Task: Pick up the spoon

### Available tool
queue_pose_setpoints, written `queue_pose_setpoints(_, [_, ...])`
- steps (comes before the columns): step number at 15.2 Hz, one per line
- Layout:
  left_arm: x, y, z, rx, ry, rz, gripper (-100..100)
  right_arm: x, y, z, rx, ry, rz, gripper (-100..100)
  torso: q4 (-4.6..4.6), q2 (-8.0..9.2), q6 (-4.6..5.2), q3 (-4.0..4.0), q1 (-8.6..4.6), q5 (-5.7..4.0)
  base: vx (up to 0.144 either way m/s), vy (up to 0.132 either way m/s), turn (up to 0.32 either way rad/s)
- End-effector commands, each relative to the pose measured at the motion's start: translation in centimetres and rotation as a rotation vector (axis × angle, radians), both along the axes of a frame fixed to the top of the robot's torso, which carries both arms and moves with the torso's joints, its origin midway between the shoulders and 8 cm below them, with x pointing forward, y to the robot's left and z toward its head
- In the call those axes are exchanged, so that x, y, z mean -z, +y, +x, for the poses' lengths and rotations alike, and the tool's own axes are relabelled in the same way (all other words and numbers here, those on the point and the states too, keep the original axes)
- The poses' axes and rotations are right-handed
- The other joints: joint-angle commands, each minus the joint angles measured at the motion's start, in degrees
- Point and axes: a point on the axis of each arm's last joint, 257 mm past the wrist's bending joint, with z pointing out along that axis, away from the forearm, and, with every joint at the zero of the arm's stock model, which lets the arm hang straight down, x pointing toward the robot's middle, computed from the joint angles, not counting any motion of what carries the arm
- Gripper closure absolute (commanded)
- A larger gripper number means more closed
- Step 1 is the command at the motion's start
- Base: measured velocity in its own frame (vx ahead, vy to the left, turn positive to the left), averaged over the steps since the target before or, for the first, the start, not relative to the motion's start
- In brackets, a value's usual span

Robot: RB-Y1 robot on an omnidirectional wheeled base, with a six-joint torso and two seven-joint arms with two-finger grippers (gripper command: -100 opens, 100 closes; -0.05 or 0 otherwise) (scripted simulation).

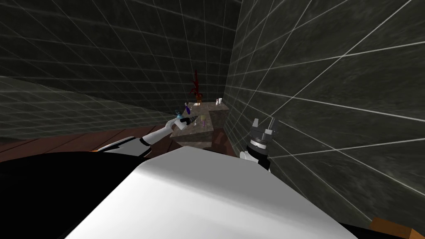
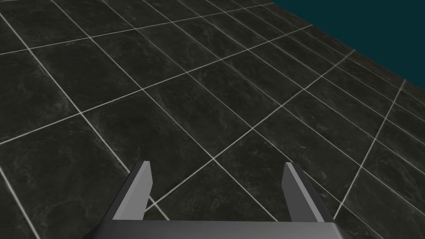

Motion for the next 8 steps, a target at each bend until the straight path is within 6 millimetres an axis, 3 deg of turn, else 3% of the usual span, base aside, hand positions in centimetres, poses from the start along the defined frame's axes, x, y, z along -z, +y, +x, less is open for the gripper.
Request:
queue_pose_setpoints(1, [2.0,3.0,-1.2,-0.048,0.071,0.061,-100,0.0,0.0,0.0,0.0,0.0,0.0,0,0.0,0.0,0.0,0.0,0.0,0.0,-0.008,-0.049,-0.173])
queue_pose_setpoints(2, [2.0,3.0,-1.2,-0.048,0.071,0.061,-100,0.0,0.0,0.0,0.0,0.0,0.0,0,0.0,0.0,0.01,0.0,0.0,0.0,-0.013,-0.043,-0.153])
queue_pose_setpoints(3, [3.1,5.0,-1.9,-0.078,0.113,0.099,-100,0.0,0.0,0.0,0.0,0.0,0.0,0,0.0,0.02,0.0,0.01,0.0,0.01,-0.008,-0.051,-0.213])
queue_pose_setpoints(5, [3.1,5.1,-2.0,-0.081,0.117,0.101,-100,0.0,0.0,0.0,0.0,0.0,0.0,0,0.0,0.0,0.01,0.0,-0.02,0.0,-0.006,-0.04,-0.1])
queue_pose_setpoints(7, [5.1,9.0,-3.8,-0.143,0.199,0.172,-100,0.0,0.0,0.0,0.0,0.0,0.0,0,0.0,0.02,-0.01,0.01,0.02,0.01,-0.007,-0.051,-0.16])
queue_pose_setpoints(8, [5.1,9.0,-3.8,-0.145,0.202,0.173,-100,0.0,0.0,0.0,0.0,0.0,0.0,0,0.0,0.01,0.02,0.0,-0.03,0.0,-0.005,-0.061,-0.206])
